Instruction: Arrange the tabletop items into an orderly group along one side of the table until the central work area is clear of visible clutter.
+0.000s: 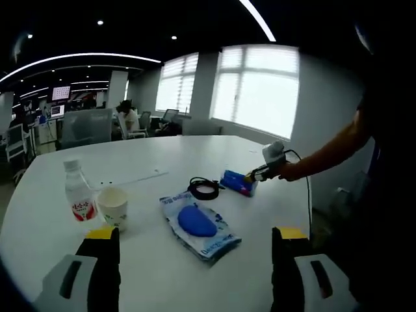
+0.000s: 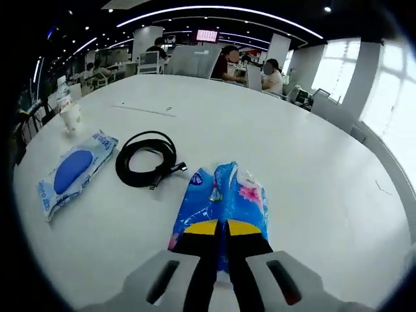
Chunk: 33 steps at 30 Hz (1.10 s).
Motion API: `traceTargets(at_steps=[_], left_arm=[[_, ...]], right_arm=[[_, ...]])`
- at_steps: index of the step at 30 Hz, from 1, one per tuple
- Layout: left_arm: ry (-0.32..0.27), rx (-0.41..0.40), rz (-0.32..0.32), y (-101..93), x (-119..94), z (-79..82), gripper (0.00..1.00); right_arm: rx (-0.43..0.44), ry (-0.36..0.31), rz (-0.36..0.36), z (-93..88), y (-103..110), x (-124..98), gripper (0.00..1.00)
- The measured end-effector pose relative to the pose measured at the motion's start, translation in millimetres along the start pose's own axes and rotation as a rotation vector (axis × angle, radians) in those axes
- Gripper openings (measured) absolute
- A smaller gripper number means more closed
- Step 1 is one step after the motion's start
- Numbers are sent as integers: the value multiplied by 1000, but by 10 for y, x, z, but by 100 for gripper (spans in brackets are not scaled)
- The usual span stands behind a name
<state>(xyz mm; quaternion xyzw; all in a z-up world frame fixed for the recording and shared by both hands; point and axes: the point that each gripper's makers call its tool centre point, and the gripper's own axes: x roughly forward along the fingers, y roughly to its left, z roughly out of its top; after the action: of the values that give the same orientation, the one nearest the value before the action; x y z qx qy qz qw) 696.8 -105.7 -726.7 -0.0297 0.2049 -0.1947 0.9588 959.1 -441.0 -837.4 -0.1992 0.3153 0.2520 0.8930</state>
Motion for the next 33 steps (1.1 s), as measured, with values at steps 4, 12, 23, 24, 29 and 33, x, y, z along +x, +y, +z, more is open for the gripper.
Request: traceTargets(at_steps=[4,12,23,24,29,33], left_arm=[[6,4,-9,-5,19,6,97],[1,11,-28,-8,48,30,97],[-17,10,-36,13,71,71,98],[-18,12,-35,17,71,74,98],[-23,14,-38,31,54,93,98],[-25,11,-33,80,26,97,99]], right_arm=[[-7,-4,11,10,33,-2,6],[-19,-60,37,204,118,-106,14],[24,-58,74,348,305,-60,25],[34,-59,77,365,321,-47,25],[79,-55,85,425,405,-5,28],[114,-53,98,481,525,46,29]])
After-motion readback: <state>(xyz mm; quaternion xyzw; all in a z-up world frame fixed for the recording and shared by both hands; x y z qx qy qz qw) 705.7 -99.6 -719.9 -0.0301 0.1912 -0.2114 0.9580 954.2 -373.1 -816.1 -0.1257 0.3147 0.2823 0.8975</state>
